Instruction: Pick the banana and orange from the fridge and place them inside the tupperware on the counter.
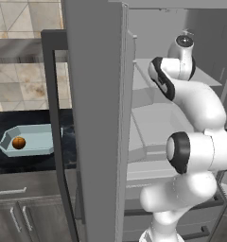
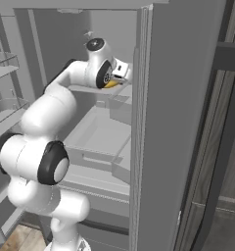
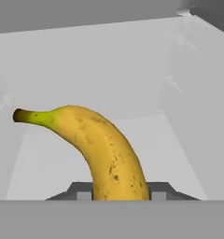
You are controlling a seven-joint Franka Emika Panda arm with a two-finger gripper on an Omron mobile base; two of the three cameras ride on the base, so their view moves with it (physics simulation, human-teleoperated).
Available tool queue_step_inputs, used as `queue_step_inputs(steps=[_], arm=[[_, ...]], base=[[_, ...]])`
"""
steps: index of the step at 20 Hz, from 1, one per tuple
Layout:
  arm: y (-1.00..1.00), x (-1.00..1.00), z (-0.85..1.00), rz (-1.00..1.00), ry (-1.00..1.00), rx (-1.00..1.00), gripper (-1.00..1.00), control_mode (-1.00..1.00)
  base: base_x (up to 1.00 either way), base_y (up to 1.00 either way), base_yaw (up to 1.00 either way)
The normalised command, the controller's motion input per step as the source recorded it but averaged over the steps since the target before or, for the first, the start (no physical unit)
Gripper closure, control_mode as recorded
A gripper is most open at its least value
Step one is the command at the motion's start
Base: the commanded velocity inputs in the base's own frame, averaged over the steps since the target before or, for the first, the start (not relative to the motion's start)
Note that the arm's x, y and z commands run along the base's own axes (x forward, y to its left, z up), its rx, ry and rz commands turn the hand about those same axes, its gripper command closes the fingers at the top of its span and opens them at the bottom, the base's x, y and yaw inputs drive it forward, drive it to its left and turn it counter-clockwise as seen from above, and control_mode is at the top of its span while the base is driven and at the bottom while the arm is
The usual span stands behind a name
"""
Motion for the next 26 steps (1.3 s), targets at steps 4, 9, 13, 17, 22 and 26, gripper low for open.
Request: queue_step_inputs(steps=[4,9,13,17,22,26], arm=[[0.0,-0.66,0.0,0.0,-0.03,0.0,1.0,-1.0],[0.0,-0.82,0.09,0.0,-0.04,0.0,1.0,-1.0],[0.0,-0.8,0.37,0.0,0.0,0.0,1.0,-1.0],[0.0,-0.82,0.35,0.0,0.0,0.0,1.0,-1.0],[0.0,-0.88,0.25,0.0,0.0,0.0,1.0,-1.0],[0.0,-0.93,0.14,0.0,0.0,0.0,1.0,-1.0]], base=[[0.0,0.0,0.0],[0.0,0.0,0.0],[0.0,0.0,0.0],[0.0,0.0,0.0],[0.0,0.0,0.0],[0.0,0.0,0.0]])
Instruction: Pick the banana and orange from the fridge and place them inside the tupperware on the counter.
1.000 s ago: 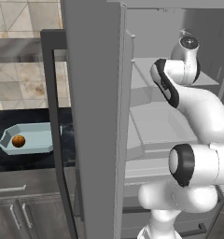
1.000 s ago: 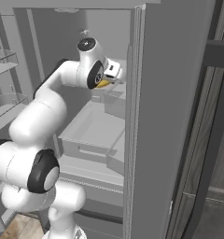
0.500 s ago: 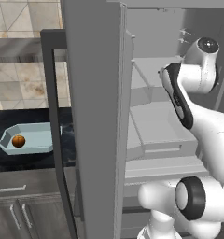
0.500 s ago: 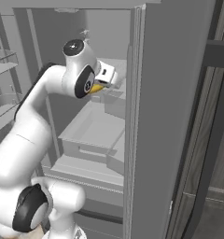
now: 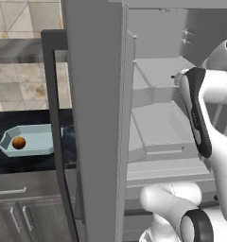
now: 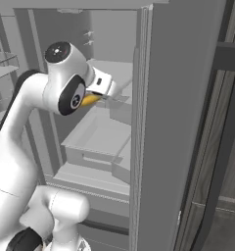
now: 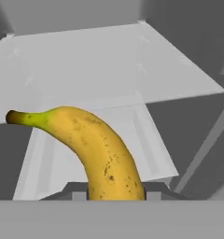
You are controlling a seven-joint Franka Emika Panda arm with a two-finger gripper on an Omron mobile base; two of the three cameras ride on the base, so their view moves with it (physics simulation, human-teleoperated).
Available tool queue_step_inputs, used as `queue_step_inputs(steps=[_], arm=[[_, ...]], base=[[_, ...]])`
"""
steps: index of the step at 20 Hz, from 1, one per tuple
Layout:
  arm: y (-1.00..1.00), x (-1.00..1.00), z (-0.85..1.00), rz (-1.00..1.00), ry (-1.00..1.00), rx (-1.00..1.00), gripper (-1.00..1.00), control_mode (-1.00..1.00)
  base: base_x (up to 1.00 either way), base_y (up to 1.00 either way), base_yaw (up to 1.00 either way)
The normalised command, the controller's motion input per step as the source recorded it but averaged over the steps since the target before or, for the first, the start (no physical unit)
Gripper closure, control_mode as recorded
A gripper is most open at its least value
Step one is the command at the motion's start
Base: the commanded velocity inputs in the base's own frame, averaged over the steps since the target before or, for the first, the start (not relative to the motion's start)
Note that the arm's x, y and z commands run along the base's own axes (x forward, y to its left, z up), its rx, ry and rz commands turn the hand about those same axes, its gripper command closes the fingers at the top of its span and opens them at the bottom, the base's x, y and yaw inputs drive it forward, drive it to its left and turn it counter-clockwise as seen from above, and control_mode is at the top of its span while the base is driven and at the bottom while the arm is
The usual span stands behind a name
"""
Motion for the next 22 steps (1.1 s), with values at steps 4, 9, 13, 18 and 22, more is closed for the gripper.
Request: queue_step_inputs(steps=[4,9,13,18,22], arm=[[0.0,-0.91,0.21,0.0,0.0,0.0,1.0,-1.0],[0.06,-0.76,0.24,0.0,0.0,0.0,1.0,-1.0],[0.15,-0.68,0.18,0.0,0.0,0.0,1.0,-1.0],[0.17,-0.6,0.2,0.0,0.0,0.0,1.0,-1.0],[0.19,-0.47,0.21,0.02,0.0,0.0,1.0,-1.0]], base=[[0.0,0.0,0.0],[0.0,0.0,0.0],[0.0,0.0,0.0],[0.0,0.0,0.0],[0.0,0.0,0.0]])
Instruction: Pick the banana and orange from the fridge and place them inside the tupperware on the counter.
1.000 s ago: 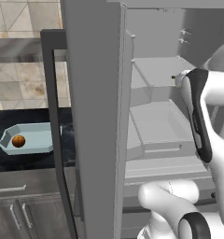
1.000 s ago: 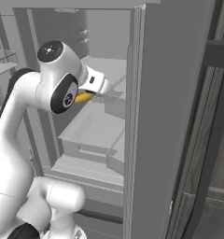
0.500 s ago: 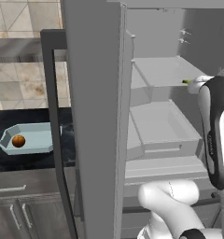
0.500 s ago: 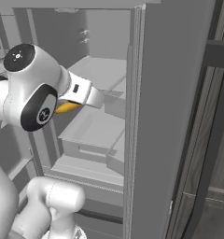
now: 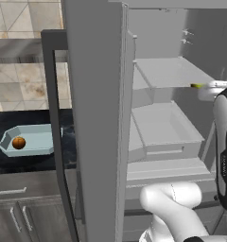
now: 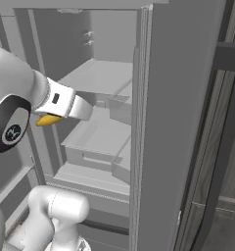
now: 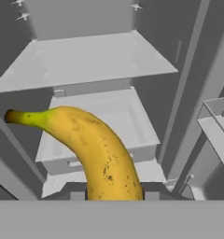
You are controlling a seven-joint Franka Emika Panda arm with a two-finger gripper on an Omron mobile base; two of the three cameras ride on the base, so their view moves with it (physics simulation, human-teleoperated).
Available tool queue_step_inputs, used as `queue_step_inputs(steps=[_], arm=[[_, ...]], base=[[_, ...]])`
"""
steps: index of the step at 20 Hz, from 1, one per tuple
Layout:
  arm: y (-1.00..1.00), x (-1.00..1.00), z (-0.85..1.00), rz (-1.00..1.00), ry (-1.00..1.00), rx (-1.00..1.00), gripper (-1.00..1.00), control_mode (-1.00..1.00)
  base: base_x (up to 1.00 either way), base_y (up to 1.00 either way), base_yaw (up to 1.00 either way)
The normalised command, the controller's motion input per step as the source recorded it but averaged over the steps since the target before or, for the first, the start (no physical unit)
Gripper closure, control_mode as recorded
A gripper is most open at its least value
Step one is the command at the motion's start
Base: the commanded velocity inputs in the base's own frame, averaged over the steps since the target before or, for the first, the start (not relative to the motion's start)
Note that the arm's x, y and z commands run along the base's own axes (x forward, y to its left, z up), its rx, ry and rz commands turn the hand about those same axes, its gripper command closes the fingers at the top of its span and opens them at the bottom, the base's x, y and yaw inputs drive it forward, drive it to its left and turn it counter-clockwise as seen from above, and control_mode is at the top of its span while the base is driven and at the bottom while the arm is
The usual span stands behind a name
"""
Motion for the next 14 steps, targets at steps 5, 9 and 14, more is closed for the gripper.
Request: queue_step_inputs(steps=[5,9,14], arm=[[0.09,-0.19,0.04,0.0,0.0,0.0,1.0,1.0],[0.0,0.0,0.0,0.0,0.0,0.0,1.0,1.0],[0.0,0.0,0.0,0.0,0.0,0.0,1.0,1.0]], base=[[-0.35,0.16,0.0],[-0.7,0.29,0.03],[-0.83,0.3,0.02]])
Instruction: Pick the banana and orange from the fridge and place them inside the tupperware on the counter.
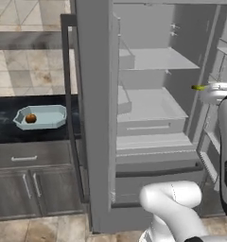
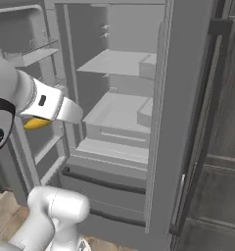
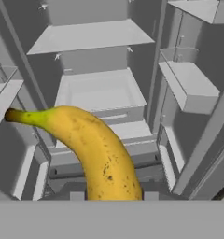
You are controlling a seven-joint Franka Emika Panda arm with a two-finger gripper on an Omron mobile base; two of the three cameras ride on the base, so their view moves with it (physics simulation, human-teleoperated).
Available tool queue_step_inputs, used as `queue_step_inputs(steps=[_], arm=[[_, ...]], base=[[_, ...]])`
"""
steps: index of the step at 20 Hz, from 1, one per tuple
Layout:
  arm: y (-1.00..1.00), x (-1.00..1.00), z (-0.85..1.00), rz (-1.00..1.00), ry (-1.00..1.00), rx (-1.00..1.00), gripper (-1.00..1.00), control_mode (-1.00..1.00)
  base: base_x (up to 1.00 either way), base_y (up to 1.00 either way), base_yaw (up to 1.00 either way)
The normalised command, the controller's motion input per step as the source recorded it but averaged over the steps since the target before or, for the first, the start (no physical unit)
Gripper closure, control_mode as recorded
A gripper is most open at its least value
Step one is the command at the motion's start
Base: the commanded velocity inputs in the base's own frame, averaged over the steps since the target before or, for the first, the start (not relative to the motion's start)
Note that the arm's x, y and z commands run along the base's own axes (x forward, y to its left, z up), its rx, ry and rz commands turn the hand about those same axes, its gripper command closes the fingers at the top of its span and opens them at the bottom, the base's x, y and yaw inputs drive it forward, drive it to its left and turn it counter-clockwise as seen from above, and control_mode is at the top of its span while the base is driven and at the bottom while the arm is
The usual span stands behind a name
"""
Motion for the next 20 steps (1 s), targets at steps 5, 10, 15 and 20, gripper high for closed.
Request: queue_step_inputs(steps=[5,10,15,20], arm=[[0.0,0.0,0.0,0.0,0.0,0.0,1.0,1.0],[0.0,0.0,0.0,0.0,0.0,0.0,1.0,1.0],[0.0,0.0,0.0,0.0,0.0,0.0,1.0,1.0],[0.0,0.0,0.0,0.0,0.0,0.0,1.0,1.0]], base=[[-0.88,0.39,0.09],[-0.81,0.58,0.28],[-0.71,0.7,0.47],[-0.6,0.72,0.58]])
